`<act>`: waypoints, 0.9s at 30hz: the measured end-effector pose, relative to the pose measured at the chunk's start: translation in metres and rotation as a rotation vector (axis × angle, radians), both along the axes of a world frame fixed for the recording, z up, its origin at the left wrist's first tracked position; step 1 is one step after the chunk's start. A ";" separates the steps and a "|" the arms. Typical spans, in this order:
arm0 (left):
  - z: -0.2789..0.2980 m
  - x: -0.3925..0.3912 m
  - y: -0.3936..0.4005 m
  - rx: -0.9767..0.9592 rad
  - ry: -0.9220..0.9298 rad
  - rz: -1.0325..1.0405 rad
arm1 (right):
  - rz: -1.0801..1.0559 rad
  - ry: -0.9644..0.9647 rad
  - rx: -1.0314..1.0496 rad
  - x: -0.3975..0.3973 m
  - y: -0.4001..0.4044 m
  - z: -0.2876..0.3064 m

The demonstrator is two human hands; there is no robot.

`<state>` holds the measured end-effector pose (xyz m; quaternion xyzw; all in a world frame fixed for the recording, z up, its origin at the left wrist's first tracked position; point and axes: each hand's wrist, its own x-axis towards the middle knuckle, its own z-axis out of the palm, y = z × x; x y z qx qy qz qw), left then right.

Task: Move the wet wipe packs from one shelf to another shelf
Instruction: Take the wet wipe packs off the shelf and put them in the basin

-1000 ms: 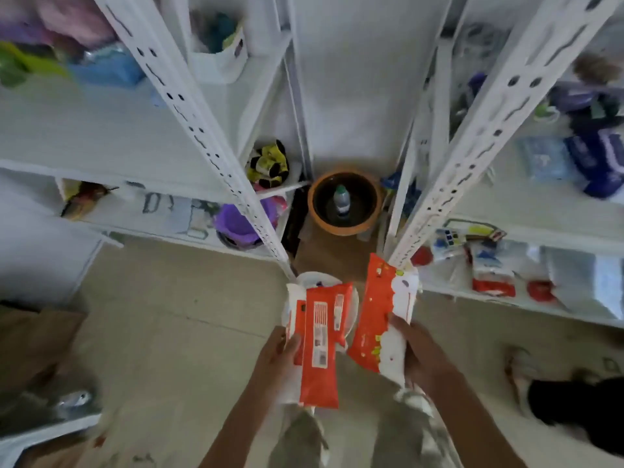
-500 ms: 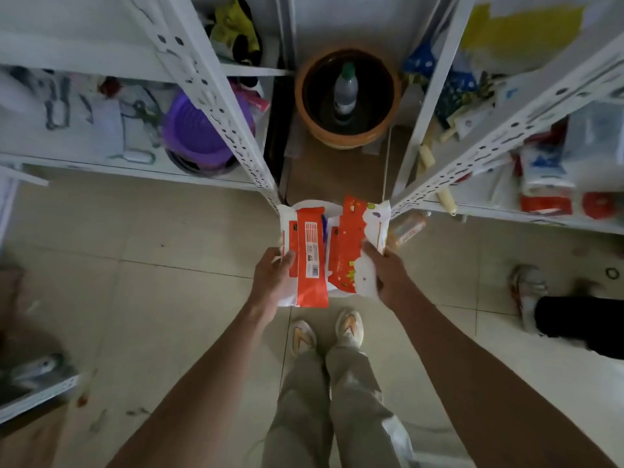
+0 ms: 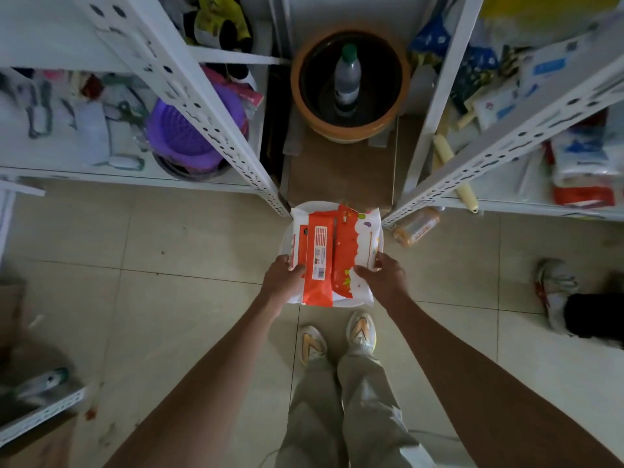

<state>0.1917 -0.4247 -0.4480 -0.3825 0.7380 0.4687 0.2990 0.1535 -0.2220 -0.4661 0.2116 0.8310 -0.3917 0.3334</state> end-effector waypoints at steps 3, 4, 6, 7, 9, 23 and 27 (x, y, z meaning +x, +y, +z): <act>0.024 0.007 0.004 -0.036 -0.022 0.038 | -0.007 -0.035 -0.031 -0.005 0.012 0.023; 0.033 0.008 0.005 -0.040 -0.018 0.052 | -0.022 -0.034 -0.063 -0.008 0.017 0.034; 0.059 0.004 0.010 -0.059 -0.011 0.081 | -0.066 -0.060 -0.127 -0.015 0.021 0.054; 0.071 0.002 0.013 -0.077 -0.006 0.084 | -0.076 -0.071 -0.156 -0.018 0.023 0.065; 0.096 -0.001 0.024 -0.091 0.019 0.066 | -0.056 -0.081 -0.197 -0.022 0.029 0.074; 0.365 0.017 0.206 0.528 0.423 -0.049 | -0.471 0.113 -0.580 0.063 0.139 0.402; 0.414 -0.014 0.260 0.550 0.493 -0.200 | -0.512 0.268 -0.554 0.041 0.205 0.439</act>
